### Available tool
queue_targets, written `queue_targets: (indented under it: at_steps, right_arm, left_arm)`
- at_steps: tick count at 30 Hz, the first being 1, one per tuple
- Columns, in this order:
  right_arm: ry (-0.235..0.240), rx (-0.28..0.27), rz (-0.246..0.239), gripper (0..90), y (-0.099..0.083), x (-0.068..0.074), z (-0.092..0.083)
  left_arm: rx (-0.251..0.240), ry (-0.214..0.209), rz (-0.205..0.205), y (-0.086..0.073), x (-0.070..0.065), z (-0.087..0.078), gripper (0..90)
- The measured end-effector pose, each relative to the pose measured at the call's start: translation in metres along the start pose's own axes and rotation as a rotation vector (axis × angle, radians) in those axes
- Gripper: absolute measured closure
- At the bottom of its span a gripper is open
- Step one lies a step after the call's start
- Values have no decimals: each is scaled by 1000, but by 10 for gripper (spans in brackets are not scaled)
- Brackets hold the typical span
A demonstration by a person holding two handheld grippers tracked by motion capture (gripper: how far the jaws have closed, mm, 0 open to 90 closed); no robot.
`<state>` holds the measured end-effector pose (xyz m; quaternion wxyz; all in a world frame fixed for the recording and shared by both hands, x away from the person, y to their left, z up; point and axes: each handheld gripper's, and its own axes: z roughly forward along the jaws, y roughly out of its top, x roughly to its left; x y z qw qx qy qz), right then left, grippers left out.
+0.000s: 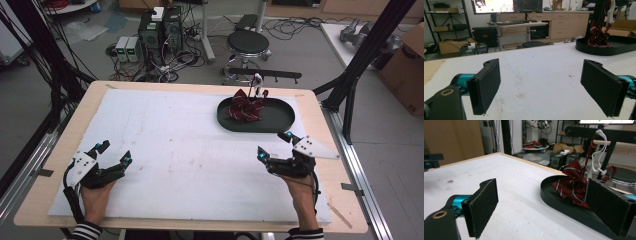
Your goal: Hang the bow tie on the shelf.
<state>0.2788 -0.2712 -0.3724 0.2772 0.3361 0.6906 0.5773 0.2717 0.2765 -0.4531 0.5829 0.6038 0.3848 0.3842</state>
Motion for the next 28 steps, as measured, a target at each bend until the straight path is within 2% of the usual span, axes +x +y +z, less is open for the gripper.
queue_targets:
  at_steps: [6,10,17,19,22,28]
  right_arm:
    - [-54,-54,-22,105,-33,9,-3]
    - [-70,-77,-11,105,-50,10,1]
    - [-104,-38,56,105,-73,7,10]
    - [-110,-30,55,105,-75,7,12]
    - [-117,-50,41,105,-77,7,12]
    - [-115,-55,40,105,-78,8,11]
  left_arm:
    - [-2,-1,0,0,0,0,168]
    - [-3,0,1,0,0,0,168]
    - [-7,4,3,0,0,-1,168]
    - [-9,4,2,0,0,-1,167]
    - [-7,4,5,0,0,-1,168]
    - [-8,4,2,0,0,-1,168]
